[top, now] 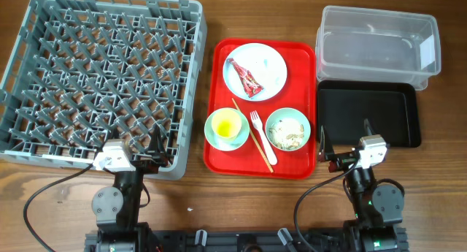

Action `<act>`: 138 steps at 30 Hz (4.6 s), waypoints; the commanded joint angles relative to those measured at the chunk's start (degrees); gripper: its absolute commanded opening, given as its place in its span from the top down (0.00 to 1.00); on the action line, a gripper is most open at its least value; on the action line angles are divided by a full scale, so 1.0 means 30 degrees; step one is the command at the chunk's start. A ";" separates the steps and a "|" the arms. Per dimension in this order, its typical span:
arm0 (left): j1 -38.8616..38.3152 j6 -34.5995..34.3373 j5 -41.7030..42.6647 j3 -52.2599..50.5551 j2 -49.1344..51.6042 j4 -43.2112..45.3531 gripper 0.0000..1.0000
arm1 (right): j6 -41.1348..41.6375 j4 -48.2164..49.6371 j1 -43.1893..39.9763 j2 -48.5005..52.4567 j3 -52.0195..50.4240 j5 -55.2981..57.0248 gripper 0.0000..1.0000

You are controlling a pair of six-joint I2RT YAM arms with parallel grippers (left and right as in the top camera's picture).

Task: Sort waste into correct bins and load items into the dishwasher rack
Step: 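Move the right gripper over the red wrapper on the white plate, then grasp the red wrapper with the right gripper and carry it to the clear bin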

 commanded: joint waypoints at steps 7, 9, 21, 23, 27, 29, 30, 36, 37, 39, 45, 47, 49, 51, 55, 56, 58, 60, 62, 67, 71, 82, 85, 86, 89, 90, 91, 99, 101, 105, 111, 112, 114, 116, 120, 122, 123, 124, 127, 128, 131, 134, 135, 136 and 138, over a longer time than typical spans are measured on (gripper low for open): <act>0.0102 0.0313 -0.0044 -0.0087 -0.0117 -0.0102 0.00 | -0.0226 0.0066 -0.0087 -0.0168 -0.0022 -0.0277 0.00; 0.0102 0.0313 -0.0044 -0.0087 -0.0124 -0.0102 0.00 | -0.0226 0.0066 -0.0087 -0.0168 -0.0022 -0.0277 0.00; 0.0102 0.0313 -0.0044 -0.0087 -0.0117 -0.0102 0.00 | -0.0226 0.0066 -0.0087 -0.0168 -0.0022 -0.0284 0.00; 0.0102 0.0313 -0.0044 -0.0087 -0.0124 -0.0102 0.00 | -0.0226 0.0073 -0.0087 -0.0168 -0.0022 -0.0277 0.00; 0.0102 0.0313 -0.0044 -0.0087 -0.0117 -0.0102 0.00 | -0.0226 0.0066 -0.0087 -0.0168 -0.0022 -0.0277 0.00; 0.0102 0.0313 -0.0044 -0.0087 -0.0124 -0.0102 0.00 | -0.0226 0.0066 -0.0087 -0.0168 -0.0022 -0.0277 0.00; 0.0102 0.0313 -0.0044 -0.0087 -0.0117 -0.0087 0.00 | -0.0226 0.0066 -0.0087 -0.0168 -0.0022 -0.0284 0.00; 0.0102 0.0313 -0.0051 -0.0087 -0.0117 -0.0095 0.00 | -0.0175 0.0073 -0.0087 -0.0168 -0.0022 -0.0284 0.00; 0.0102 0.0313 -0.0044 -0.0087 -0.0117 -0.0095 0.00 | -0.0182 0.0073 -0.0087 -0.0168 -0.0022 -0.0284 0.00; 0.0102 0.0313 -0.0051 -0.0087 -0.0117 -0.0095 0.00 | -0.0160 0.0095 -0.0087 -0.0168 -0.0022 -0.0291 0.00; 0.0102 0.0299 -0.0044 -0.0080 -0.0109 0.0262 0.00 | 0.1326 -0.0313 -0.0087 -0.0095 0.0197 -0.0291 0.00; 0.0102 0.0306 -0.0051 0.0182 -0.0109 0.0007 0.00 | 0.1326 -0.1013 -0.0087 0.0321 0.0619 -0.0299 0.00; 0.0102 0.0306 -0.0051 0.1005 0.0109 -0.0539 0.00 | 0.1326 -0.1960 -0.0087 0.1195 0.1552 -0.0736 0.00; 0.0102 0.0299 -0.0051 0.1923 0.0692 -0.1166 0.00 | 0.1319 -0.2943 -0.0087 0.2288 0.2812 -0.0860 0.00; 0.0102 -0.0197 -0.0044 0.5093 0.3315 -0.3847 0.00 | 0.1304 -0.4430 -0.0087 0.6317 0.6448 -0.1311 0.00; 0.0102 -0.0291 -0.0036 0.6215 0.4408 -0.4874 0.00 | 0.1311 -0.5217 -0.0087 0.7803 0.7745 -0.1311 0.00; 0.0102 -0.0721 -0.0044 0.7628 0.5952 -0.6382 0.00 | 0.1311 -0.6492 -0.0087 1.0185 0.9734 -0.1311 0.00; 0.0102 -0.0721 -0.0044 0.9406 0.7956 -0.8116 0.00 | 0.1100 -0.7774 -0.0087 1.2692 1.1744 -0.1319 0.00; 0.0102 -0.0699 -0.0044 1.1227 0.9945 -0.9581 0.00 | 0.0532 -0.9471 -0.0080 1.5365 1.3988 -0.2018 0.00; 0.0102 -0.0692 -0.0044 1.4535 1.3886 -1.2531 0.00 | -0.1610 -1.3661 -0.0080 2.0786 1.9591 -0.2193 0.00; 0.0102 -0.0692 -0.0044 1.4702 1.5067 -1.2597 0.00 | 0.0335 -1.3070 -0.0080 2.2250 2.0240 -0.4437 0.00; 0.0102 -0.0692 -0.0044 1.4702 1.5030 -1.2218 0.00 | 0.0153 -1.6611 0.2164 2.8924 2.9215 -0.4007 0.01; 0.0102 -0.0699 -0.0044 1.4702 1.5030 -1.2218 0.00 | -0.0255 -1.8819 0.2827 3.2071 3.3660 -0.2922 0.00; 0.0102 -0.0692 -0.0044 1.4702 1.5030 -1.2218 0.00 | -0.0488 -1.9190 0.3104 3.3244 3.5161 -0.2572 0.01; 0.0102 -0.0699 -0.0044 1.4702 1.5030 -1.2225 0.00 | -0.0670 -1.8272 0.3759 3.5357 3.6341 -0.2419 0.01; 0.0102 -0.0699 -0.0044 1.4702 1.5030 -1.2225 0.00 | -0.0670 -1.7930 0.3949 3.5933 3.6341 -0.2419 0.03; 0.0102 -0.0699 -0.0044 1.4702 1.5030 -1.2225 0.00 | -0.0678 -1.7690 0.4131 3.6545 3.6341 -0.2361 0.04; 0.0102 -0.0699 -0.0044 1.4702 1.5030 -1.2233 0.00 | 0.1996 -1.6167 0.4962 4.1674 3.6341 -0.0168 0.16; 0.0102 -0.0699 -0.0036 1.4702 1.5030 -1.2233 0.00 | 0.2339 -1.6087 0.5042 4.2475 3.6341 -0.0408 0.19; 0.0102 -0.0699 -0.0036 1.4702 1.5030 -1.2240 0.00 | 0.2433 -1.6021 0.5173 4.4013 3.6319 -0.0401 0.28; 0.0102 -0.0699 -0.0036 1.4702 1.5030 -1.2276 0.00 | 0.3373 -1.5883 0.5209 4.5127 3.6246 0.0022 0.49; 0.0102 -0.0699 -0.0044 1.4702 1.5030 -1.2284 0.00 | 0.3657 -1.5890 0.5224 4.5149 3.6246 0.0015 0.65; 0.0102 -0.0699 -0.0044 1.4695 1.5030 -1.2276 0.00 | 0.3803 -1.5890 0.5224 4.5135 3.6253 0.0015 0.82; 0.0102 -0.0699 -0.0044 1.4702 1.5030 -1.2284 0.00 | 0.3840 -1.6189 0.5224 4.5003 3.6275 0.0007 0.95; 0.0102 -0.0692 -0.0044 1.4695 1.5030 -1.2276 0.00 | 0.3803 -1.6684 0.4867 4.2898 3.6312 0.0095 0.96; 0.0102 -0.0692 -0.0044 1.4695 1.5030 -1.2276 0.00 | 0.3847 -1.6721 0.4167 4.1135 3.6312 0.0182 0.95; 0.0102 -0.0699 -0.0044 1.4695 1.5030 -1.2276 0.00 | 0.3956 -1.6735 0.3716 4.0406 3.6312 0.0328 0.96; 0.0102 -0.0692 -0.0044 1.4702 1.5030 -1.2291 0.00 | 0.4386 -1.6793 0.3126 3.9729 3.6312 0.0685 0.96; 0.0102 -0.0699 -0.0044 1.4695 1.5030 -1.2305 0.00 | 0.5515 -1.7107 0.1180 3.8760 3.6312 0.1151 0.96; 0.0102 -0.0699 -0.0044 1.4695 1.5030 -1.2305 0.00 | 0.5931 -1.7260 0.0415 3.8738 3.6312 0.1151 0.95; 0.0102 -0.0699 -0.0044 1.4702 1.5030 -1.2298 0.00 | 0.5931 -1.7449 -0.1268 3.9000 3.6246 0.0991 0.74; 0.0102 -0.0692 -0.0044 1.4702 1.5030 -1.2298 0.00 | 0.5727 -1.6779 -0.1785 3.9219 3.6246 0.0874 0.20; 0.0102 -0.0692 -0.0044 1.4702 1.5030 -1.2305 0.00 | 0.5333 -1.6517 -0.1821 3.9189 3.6261 0.0794 0.10; 0.0102 -0.0699 -0.0044 1.4702 1.5030 -1.2305 0.00 | 0.4663 -1.6473 -0.1821 3.9015 3.6297 0.0277 0.05; 0.0102 -0.0692 -0.0044 1.4702 1.5030 -1.2305 0.00 | 0.3257 -1.6619 -0.1698 3.8388 3.6312 -0.2426 0.00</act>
